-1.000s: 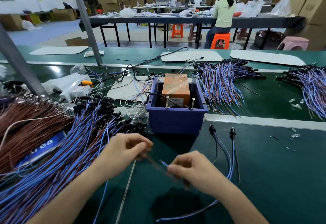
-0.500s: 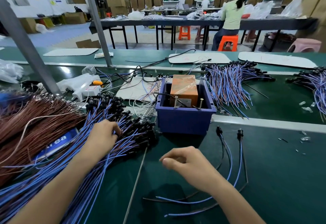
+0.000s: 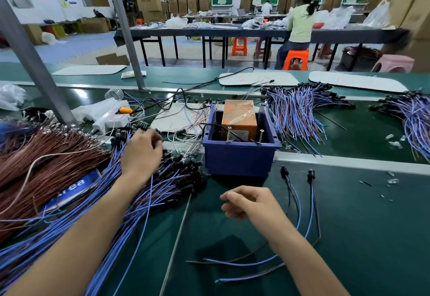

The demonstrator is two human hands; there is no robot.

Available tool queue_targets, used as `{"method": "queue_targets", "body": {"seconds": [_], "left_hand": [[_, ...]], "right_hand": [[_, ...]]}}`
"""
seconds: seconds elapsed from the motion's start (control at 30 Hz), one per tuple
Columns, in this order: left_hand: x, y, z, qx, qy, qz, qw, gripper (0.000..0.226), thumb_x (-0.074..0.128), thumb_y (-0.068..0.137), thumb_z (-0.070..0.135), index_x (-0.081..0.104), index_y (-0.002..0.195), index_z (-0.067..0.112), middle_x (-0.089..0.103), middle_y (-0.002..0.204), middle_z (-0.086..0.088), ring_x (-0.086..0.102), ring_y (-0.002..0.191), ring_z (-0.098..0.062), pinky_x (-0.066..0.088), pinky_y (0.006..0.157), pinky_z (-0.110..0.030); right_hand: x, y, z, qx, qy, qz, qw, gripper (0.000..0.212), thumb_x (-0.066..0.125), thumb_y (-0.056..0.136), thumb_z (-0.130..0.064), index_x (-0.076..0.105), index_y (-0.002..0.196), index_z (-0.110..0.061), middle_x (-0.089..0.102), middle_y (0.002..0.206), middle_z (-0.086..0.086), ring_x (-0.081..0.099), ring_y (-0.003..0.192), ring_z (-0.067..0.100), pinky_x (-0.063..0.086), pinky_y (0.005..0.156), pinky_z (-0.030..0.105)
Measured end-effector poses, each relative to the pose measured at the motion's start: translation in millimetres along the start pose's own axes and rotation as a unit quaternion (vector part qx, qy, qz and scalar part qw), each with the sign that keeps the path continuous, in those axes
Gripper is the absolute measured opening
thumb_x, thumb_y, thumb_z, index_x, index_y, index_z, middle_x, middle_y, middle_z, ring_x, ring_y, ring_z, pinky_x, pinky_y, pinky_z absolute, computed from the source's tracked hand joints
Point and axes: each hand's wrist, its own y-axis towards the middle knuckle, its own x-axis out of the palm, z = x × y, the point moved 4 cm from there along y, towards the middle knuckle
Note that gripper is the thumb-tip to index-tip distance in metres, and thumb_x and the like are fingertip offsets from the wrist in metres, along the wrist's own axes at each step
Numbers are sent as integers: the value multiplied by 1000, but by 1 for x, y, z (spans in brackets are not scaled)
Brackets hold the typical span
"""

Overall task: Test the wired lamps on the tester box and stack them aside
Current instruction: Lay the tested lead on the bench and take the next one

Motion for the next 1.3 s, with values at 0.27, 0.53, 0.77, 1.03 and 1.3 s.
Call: {"method": "queue_targets", "body": {"seconds": [0.27,0.53,0.77,1.03,1.3], "left_hand": [[12,-102,99,110,-324,-286,895,17,64,89,11,68,78,23,66,60,5,51,44,-11,43,44,-22],[2,-96,33,50,-264,-477,837,17,65,89,11,76,79,19,69,68,-2,46,46,-7,38,43,-18],[-16,-76,11,-7,-289,-460,840,8,70,80,8,76,76,12,68,66,-11,55,48,-13,46,45,-21],[6,-71,63,-62,-458,-401,791,15,75,60,23,76,71,13,68,67,-6,64,57,-10,53,54,-18],[38,-64,110,-96,-558,-367,739,9,63,85,3,71,82,7,70,67,-1,65,61,-6,54,58,-16]], "right_hand": [[13,2,-17,-35,209,131,968,26,51,97,-30,72,97,-16,62,65,4,50,46,9,35,39,17],[-85,5,12,57,161,236,957,30,39,103,-17,61,84,-9,66,52,0,43,31,4,28,33,11],[-137,27,21,130,-205,191,951,26,39,99,-5,64,93,2,55,59,10,51,47,21,35,36,17],[-102,11,-21,63,-479,240,842,50,58,89,-52,50,64,-9,64,78,13,62,80,30,40,63,32],[-19,14,-42,-127,-15,166,978,15,66,87,-6,69,79,-19,68,65,2,64,58,10,56,54,23]]}}
